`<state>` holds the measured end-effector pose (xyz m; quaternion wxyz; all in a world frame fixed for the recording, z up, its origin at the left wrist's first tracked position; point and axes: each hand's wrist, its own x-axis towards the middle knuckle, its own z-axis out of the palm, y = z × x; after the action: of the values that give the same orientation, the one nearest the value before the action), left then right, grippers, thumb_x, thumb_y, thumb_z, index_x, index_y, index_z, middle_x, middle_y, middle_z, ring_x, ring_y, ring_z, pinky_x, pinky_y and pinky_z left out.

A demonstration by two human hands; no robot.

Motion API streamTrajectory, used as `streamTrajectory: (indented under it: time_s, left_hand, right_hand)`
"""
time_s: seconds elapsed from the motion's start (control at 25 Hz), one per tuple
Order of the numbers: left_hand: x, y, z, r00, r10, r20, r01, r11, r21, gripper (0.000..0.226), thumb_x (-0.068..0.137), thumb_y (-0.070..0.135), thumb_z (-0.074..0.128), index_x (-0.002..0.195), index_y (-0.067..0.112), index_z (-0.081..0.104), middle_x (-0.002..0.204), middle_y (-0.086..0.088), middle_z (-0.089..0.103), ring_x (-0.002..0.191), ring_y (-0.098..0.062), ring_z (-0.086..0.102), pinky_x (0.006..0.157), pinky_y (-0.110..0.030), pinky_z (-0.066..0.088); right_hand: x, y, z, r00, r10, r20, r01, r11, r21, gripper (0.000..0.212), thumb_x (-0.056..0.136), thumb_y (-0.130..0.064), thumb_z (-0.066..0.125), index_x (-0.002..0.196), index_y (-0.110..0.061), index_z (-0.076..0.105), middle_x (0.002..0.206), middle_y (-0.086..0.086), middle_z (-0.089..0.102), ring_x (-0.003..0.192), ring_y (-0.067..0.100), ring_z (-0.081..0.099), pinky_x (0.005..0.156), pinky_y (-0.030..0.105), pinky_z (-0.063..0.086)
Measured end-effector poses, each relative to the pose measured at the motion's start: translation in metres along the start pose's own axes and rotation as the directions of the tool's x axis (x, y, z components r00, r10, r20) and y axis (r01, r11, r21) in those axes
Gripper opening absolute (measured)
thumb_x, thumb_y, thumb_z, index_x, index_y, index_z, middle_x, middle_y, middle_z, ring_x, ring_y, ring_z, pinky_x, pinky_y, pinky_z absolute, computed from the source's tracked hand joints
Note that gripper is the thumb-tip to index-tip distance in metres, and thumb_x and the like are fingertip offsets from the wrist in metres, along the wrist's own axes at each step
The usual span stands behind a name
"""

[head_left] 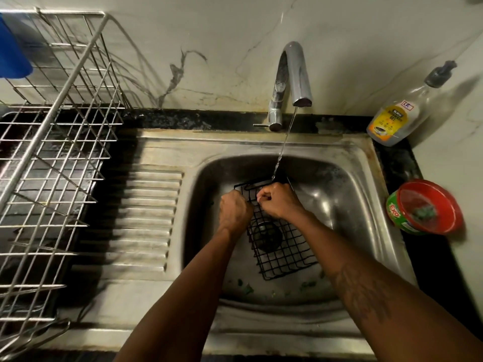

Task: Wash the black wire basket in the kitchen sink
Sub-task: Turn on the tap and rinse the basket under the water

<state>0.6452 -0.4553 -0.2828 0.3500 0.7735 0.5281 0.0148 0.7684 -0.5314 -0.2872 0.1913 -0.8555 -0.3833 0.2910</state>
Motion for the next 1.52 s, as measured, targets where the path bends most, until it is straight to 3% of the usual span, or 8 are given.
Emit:
streamTrajectory:
  time_s: [0.36, 0.64, 0.76, 0.88, 0.96, 1.16, 1.36, 1.52]
  left_hand:
    - [-0.027, 0.017, -0.023, 0.899, -0.252, 0.359, 0.400, 0.805, -0.438, 0.015, 0.099, 0.015, 0.060, 0.088, 0.005, 0.063, 0.106, -0.018, 0.073, 0.077, -0.025, 0.074, 0.046, -0.025, 0.058]
    - [-0.040, 0.046, -0.046, 0.740, -0.262, 0.619, 0.666, 0.409, -0.624, 0.023, 0.102, -0.003, 0.036, 0.122, 0.005, 0.045, 0.111, -0.021, 0.048, 0.083, -0.036, 0.064, 0.082, -0.056, 0.061]
    - [-0.036, 0.063, -0.061, 0.709, -0.245, 0.661, 0.693, 0.414, -0.590, 0.012, 0.105, 0.008, 0.038, 0.110, 0.001, 0.048, 0.105, -0.024, 0.059, 0.083, -0.032, 0.067, 0.060, -0.045, 0.064]
    - [-0.022, 0.060, -0.071, 0.865, -0.331, 0.377, 0.457, 0.831, -0.317, 0.036, 0.096, 0.040, 0.066, 0.095, 0.004, 0.062, 0.082, -0.011, 0.070, 0.072, -0.022, 0.070, 0.064, -0.037, 0.062]
    - [-0.007, 0.046, -0.072, 0.994, -0.099, 0.040, 0.097, 0.994, 0.051, 0.037, 0.088, 0.052, 0.071, 0.099, 0.017, 0.067, 0.084, 0.000, 0.065, 0.075, -0.018, 0.061, 0.066, -0.032, 0.050]
    - [0.029, 0.040, -0.054, 0.917, 0.374, 0.140, -0.388, 0.918, 0.087, 0.039, 0.103, 0.052, 0.043, 0.111, 0.023, 0.067, 0.099, 0.000, 0.067, 0.090, -0.021, 0.066, 0.079, -0.036, 0.056]
    - [0.040, 0.046, -0.032, 0.910, 0.394, 0.127, -0.399, 0.917, 0.019, 0.038, 0.104, 0.040, 0.045, 0.086, 0.015, 0.067, 0.080, -0.006, 0.069, 0.075, -0.025, 0.068, 0.074, -0.042, 0.059]
    - [0.048, 0.045, -0.025, 0.926, 0.340, -0.166, -0.352, 0.935, -0.048, 0.047, 0.104, 0.034, 0.044, 0.078, 0.005, 0.071, 0.079, -0.018, 0.074, 0.073, -0.034, 0.070, 0.066, -0.035, 0.049]
  right_hand:
    - [-0.046, -0.014, -0.020, 0.893, -0.035, 0.448, 0.115, 0.982, -0.151, 0.014, 0.094, -0.022, 0.064, 0.085, -0.020, 0.073, 0.077, 0.004, 0.068, 0.067, 0.018, 0.062, 0.061, 0.031, 0.053]
    - [-0.059, -0.017, -0.052, 0.925, -0.059, 0.376, 0.111, 0.987, -0.118, 0.033, 0.098, -0.024, 0.060, 0.066, -0.017, 0.066, 0.068, 0.007, 0.062, 0.060, 0.012, 0.051, 0.060, 0.033, 0.045]
    - [-0.054, -0.023, -0.071, 0.945, -0.061, 0.321, 0.098, 0.990, -0.101, 0.022, 0.093, -0.008, 0.060, 0.075, -0.013, 0.071, 0.081, 0.004, 0.069, 0.072, 0.011, 0.059, 0.061, 0.024, 0.045]
    - [-0.042, -0.027, -0.091, 0.959, -0.094, 0.266, 0.140, 0.977, -0.162, 0.019, 0.097, -0.004, 0.057, 0.098, -0.013, 0.074, 0.093, -0.007, 0.065, 0.087, 0.007, 0.061, 0.071, 0.021, 0.046]
    - [-0.031, -0.017, -0.095, 0.967, -0.087, 0.238, 0.142, 0.964, -0.225, 0.018, 0.099, -0.006, 0.055, 0.097, -0.019, 0.068, 0.099, -0.003, 0.063, 0.094, 0.015, 0.062, 0.078, 0.031, 0.050]
    - [-0.012, -0.005, -0.088, 0.989, -0.051, 0.138, 0.075, 0.983, -0.168, 0.020, 0.106, -0.027, 0.044, 0.094, -0.024, 0.059, 0.098, 0.001, 0.064, 0.092, 0.024, 0.062, 0.083, 0.044, 0.054]
    - [-0.004, -0.019, -0.062, 0.991, -0.062, -0.118, 0.021, 0.949, -0.314, 0.028, 0.105, -0.031, 0.041, 0.121, -0.021, 0.060, 0.111, 0.006, 0.068, 0.101, 0.027, 0.066, 0.083, 0.038, 0.048]
    - [0.006, -0.046, -0.032, 0.958, -0.060, -0.281, -0.038, 0.943, -0.329, 0.027, 0.101, -0.032, 0.043, 0.121, -0.025, 0.060, 0.102, 0.012, 0.074, 0.099, 0.034, 0.069, 0.092, 0.045, 0.042]
